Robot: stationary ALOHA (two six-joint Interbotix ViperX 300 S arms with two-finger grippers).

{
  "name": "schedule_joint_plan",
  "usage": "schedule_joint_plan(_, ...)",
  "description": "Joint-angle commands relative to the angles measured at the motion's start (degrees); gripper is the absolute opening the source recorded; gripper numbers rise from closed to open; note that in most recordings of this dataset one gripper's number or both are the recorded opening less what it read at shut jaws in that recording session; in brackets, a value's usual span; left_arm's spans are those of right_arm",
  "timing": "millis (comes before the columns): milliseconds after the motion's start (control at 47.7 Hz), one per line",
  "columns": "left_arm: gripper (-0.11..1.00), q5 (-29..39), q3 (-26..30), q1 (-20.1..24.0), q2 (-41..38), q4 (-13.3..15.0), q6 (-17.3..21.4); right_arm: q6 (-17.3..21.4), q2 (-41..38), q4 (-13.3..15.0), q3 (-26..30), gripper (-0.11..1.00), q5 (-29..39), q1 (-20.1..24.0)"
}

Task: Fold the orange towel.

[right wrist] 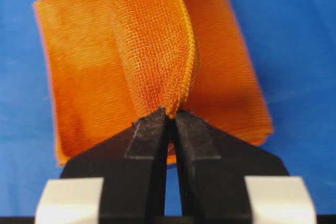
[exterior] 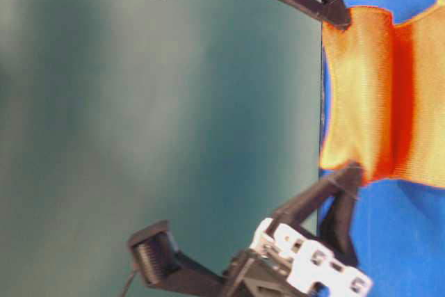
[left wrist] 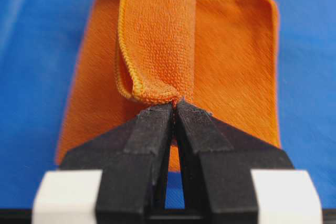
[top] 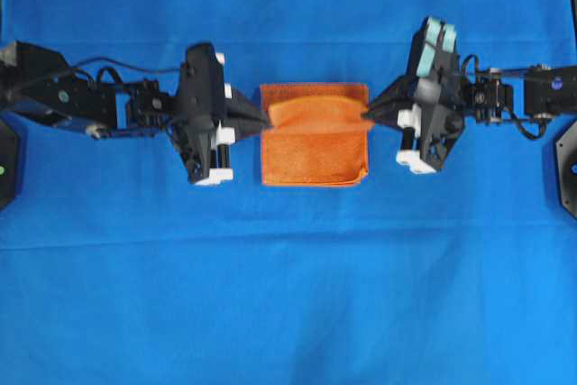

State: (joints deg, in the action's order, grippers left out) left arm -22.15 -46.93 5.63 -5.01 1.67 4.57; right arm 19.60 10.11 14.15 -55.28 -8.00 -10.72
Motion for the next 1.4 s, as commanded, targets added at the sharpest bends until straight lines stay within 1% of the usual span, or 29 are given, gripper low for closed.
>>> schedule_joint_plan(0, 0.01, -0.62, 0.35, -1.05, -0.44, 0.00, -0.09, 0.09, -0.26, -0.62, 0.18, 0.04, -0.44, 0.88)
schedule_joint_plan(189, 0.01, -1.23, 0.35, -2.11, -3.87, 0.00, -0.26, 0.09, -4.48, -2.37, 0.18, 0.04, -2.64, 2.11)
schedule_joint_plan(356, 0.01, -1.41, 0.44, -2.11, -4.75, 0.00, -0.26, 0.09, -7.47, -2.99, 0.53, 0.04, -4.83, 2.90)
schedule_joint_plan(691, 0.02, -1.41, 0.97, -2.11, -4.83, 0.00, -0.26, 0.35, -7.56, -4.31, 0.88, 0.04, -4.66, 2.90)
schedule_joint_plan(733, 0.05, -1.41, 1.05, -2.11, -4.92, 0.00, -0.26, 0.35, -7.56, -4.39, 0.97, 0.04, -4.57, 2.99)
schedule_joint_plan(775, 0.12, -1.41, 1.14, -2.11, -4.83, 0.00, -0.26, 0.35, -7.38, -4.39, 1.14, 0.05, -4.48, 3.08)
schedule_joint_plan(796, 0.16, -1.41, 1.23, -2.11, -4.83, 0.00, -0.26, 0.35, -7.12, -4.39, 1.14, 0.08, -4.39, 3.16)
schedule_joint_plan(838, 0.26, -1.41, 1.23, -2.20, -4.66, 0.00, -0.26, 0.35, -6.86, -4.39, 1.23, 0.18, -4.13, 3.34)
schedule_joint_plan(901, 0.45, -1.14, 1.23, -2.46, -4.13, 0.00, -0.18, 0.35, -6.06, -4.39, 1.49, 0.38, -3.16, 3.69)
schedule_joint_plan(922, 0.53, -1.05, 1.23, -2.46, -3.87, 0.00, -0.18, 0.26, -5.63, -4.39, 1.58, 0.44, -2.72, 3.78)
schedule_joint_plan(964, 0.65, -0.70, 1.14, -2.64, -2.99, 0.00, -0.18, 0.26, -4.75, -4.39, 1.67, 0.56, -1.67, 4.04)
schedule_joint_plan(1006, 0.73, -0.18, 0.88, -2.72, -2.02, 0.00, -0.09, 0.26, -3.78, -4.39, 1.76, 0.64, -0.44, 4.31)
schedule_joint_plan(1048, 0.75, 0.62, 0.70, -2.90, -0.70, 0.00, -0.09, 0.26, -2.11, -4.39, 1.85, 0.66, 1.14, 4.66)
schedule_joint_plan(1173, 0.71, 3.87, -0.09, -3.25, 4.92, 0.00, -0.09, 0.18, 2.37, -4.31, 1.85, 0.60, 4.75, 5.45)
schedule_joint_plan(1383, 0.70, 8.17, -2.11, -3.96, 14.68, 0.00, 0.26, -0.09, 10.81, -4.13, 1.23, 0.61, 9.40, 6.15)
